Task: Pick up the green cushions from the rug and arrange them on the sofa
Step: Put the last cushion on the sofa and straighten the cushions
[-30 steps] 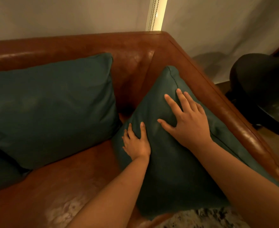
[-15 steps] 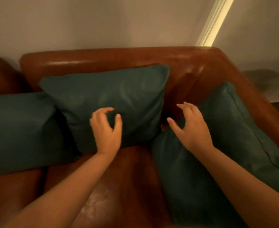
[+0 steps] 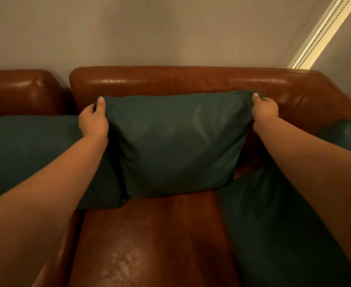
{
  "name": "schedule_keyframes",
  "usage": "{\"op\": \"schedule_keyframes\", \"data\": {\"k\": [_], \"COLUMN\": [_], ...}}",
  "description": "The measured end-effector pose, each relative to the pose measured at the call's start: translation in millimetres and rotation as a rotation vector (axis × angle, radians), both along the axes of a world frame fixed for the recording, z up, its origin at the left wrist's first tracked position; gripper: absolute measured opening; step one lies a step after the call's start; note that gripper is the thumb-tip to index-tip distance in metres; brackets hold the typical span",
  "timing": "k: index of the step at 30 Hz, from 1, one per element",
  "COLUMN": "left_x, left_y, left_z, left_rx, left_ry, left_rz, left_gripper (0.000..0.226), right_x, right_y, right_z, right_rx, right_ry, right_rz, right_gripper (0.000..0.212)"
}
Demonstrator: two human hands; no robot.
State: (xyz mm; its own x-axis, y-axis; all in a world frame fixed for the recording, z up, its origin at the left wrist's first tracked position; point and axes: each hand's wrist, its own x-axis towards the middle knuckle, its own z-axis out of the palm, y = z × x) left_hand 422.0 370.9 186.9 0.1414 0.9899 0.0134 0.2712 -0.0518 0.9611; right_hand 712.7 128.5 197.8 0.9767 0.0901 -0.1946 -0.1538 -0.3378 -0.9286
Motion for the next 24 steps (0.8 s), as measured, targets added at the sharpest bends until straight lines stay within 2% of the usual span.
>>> {"op": "schedule_keyframes", "data": {"k": [4,7,10,13,14,16,18,20,22,24], "left_x": [1,4,10,17,18,16,14,14,18,25], "left_y": [22,24,14,-4,-12,-41,-73,-94,-105,-101], "left_z": [5,5,11,17,14,2,-17,-43,-64,-74], "left_rx": [0.054,-0.023,0.144,0.29,0.351,0.598,0.978,1.26,1.306,1.223], "left_ry": [0.145,0.11,0.218,0.221,0.238,0.34,0.502,0.623,0.715,0.764], "left_rz": [0.116,0.147,0.131,0.13,0.104,-0.054,-0.348,-0.581,-0.613,-0.53], "left_gripper": [0.04,0.038,0.034,0.042,0.047,0.065,0.082,0.092,0.097,0.098], "right_x": [10,13,12,4,-2,-23,-48,-72,-88,-92], "right_y": [0,-8,-18,-26,-27,-27,-25,-21,-19,-13], "right_z": [0,6,7,0,-3,-10,-18,-37,-58,-74], "right_rx": [0.004,-0.021,-0.063,-0.112,-0.171,-0.281,-0.405,-0.503,-0.566,-0.623], "right_ry": [-0.02,-0.077,-0.11,-0.197,-0.275,-0.605,-1.017,-1.287,-1.328,-1.285], "right_rz": [-0.084,-0.133,-0.166,-0.163,-0.162,-0.086,0.169,0.459,0.574,0.564], "right_gripper": [0.026,0.015,0.016,0.022,0.029,0.044,0.054,0.059,0.062,0.063]}}
